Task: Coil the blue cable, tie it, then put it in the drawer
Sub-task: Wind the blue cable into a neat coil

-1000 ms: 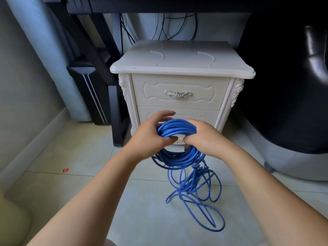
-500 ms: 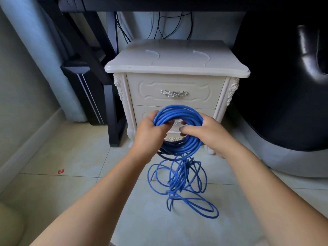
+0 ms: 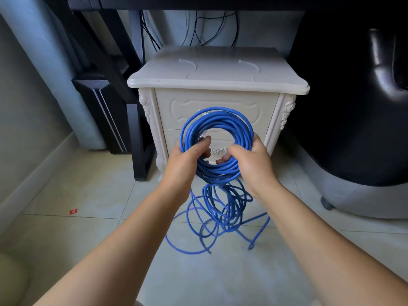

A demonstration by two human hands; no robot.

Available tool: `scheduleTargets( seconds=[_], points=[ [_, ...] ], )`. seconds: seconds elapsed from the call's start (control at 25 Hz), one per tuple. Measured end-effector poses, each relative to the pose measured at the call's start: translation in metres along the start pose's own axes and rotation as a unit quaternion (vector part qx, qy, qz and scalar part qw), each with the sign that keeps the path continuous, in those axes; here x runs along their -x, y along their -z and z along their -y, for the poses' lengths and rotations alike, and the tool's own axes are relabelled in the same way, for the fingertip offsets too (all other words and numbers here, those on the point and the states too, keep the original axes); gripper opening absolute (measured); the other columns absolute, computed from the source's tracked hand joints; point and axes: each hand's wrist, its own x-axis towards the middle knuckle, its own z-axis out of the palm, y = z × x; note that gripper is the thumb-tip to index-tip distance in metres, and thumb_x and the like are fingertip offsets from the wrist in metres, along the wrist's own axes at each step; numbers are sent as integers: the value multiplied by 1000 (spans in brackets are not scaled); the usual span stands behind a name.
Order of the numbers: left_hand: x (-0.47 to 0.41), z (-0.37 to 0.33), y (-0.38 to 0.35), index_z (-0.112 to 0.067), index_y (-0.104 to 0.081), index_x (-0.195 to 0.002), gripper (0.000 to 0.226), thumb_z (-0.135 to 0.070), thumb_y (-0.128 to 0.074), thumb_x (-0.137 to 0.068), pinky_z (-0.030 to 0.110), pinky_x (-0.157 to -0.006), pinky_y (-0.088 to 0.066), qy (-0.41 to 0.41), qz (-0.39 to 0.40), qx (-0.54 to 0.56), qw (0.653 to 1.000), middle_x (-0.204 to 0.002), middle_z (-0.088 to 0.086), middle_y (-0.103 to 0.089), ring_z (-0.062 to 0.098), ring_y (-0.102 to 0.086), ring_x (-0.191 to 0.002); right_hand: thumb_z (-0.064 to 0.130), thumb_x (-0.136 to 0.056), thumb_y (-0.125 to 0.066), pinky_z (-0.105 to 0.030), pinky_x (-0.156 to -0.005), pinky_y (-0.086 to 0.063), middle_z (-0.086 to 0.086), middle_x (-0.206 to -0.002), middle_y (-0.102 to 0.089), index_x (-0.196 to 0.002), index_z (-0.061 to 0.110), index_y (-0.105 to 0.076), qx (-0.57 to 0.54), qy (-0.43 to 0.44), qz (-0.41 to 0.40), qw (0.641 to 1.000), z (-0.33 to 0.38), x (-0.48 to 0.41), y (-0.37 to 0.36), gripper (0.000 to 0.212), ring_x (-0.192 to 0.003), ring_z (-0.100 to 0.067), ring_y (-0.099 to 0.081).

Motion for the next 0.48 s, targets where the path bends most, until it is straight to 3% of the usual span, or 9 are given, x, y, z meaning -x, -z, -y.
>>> scheduleTargets(
  seconds=[0.12, 0.24, 0.32, 0.4, 0.48],
  points=[
    [-1, -7, 11, -20, -61, -120, 41, -22, -74, -82, 43, -91, -54, -21, 27, -21, 999, -105, 6, -73, 21, -70, -97, 1, -84, -51, -44, -70, -59, -11, -67, -63, -93, 21, -52, 82, 13, 21, 996, 2, -3, 5, 22, -65, -27, -72],
    [-2, -12, 18, -30, -57, -127, 56, -19, -80, -77, 25, -83, -54, -102, 44, -157, 981, -101, -7, -72, 8, -69, -85, 7, -85, -52, -45, -68, -58, -6, -74, -64, -99, 23, -53, 201, 48, 65, 976, 2, -2, 8, 21, -65, -24, -71],
    [-3, -11, 23, -39, -55, -126, 58, -20, -80, -77, 25, -82, -53, -119, 65, -268, 954, -99, -13, -71, 6, -69, -85, 13, -84, -52, -45, -66, -56, -5, -78, -64, -100, 28, -52, 278, 80, 102, 952, 3, 0, 6, 22, -69, -27, -70],
    [-4, -11, 25, -35, -61, -118, 47, -21, -80, -77, 29, -79, -53, -92, 90, -290, 948, -89, -13, -72, 6, -70, -80, 17, -82, -52, -46, -65, -55, -6, -81, -64, -101, 30, -50, 319, 104, 126, 934, 5, 0, 7, 23, -71, -30, -67],
    [-2, -10, 21, -20, -67, -102, 23, -15, -77, -82, 30, -71, -52, -66, 101, -239, 964, -67, -13, -67, 4, -64, -62, 19, -81, -53, -45, -64, -54, -4, -78, -62, -101, 33, -50, 331, 119, 133, 927, 8, -1, 8, 24, -71, -30, -67]
  ],
)
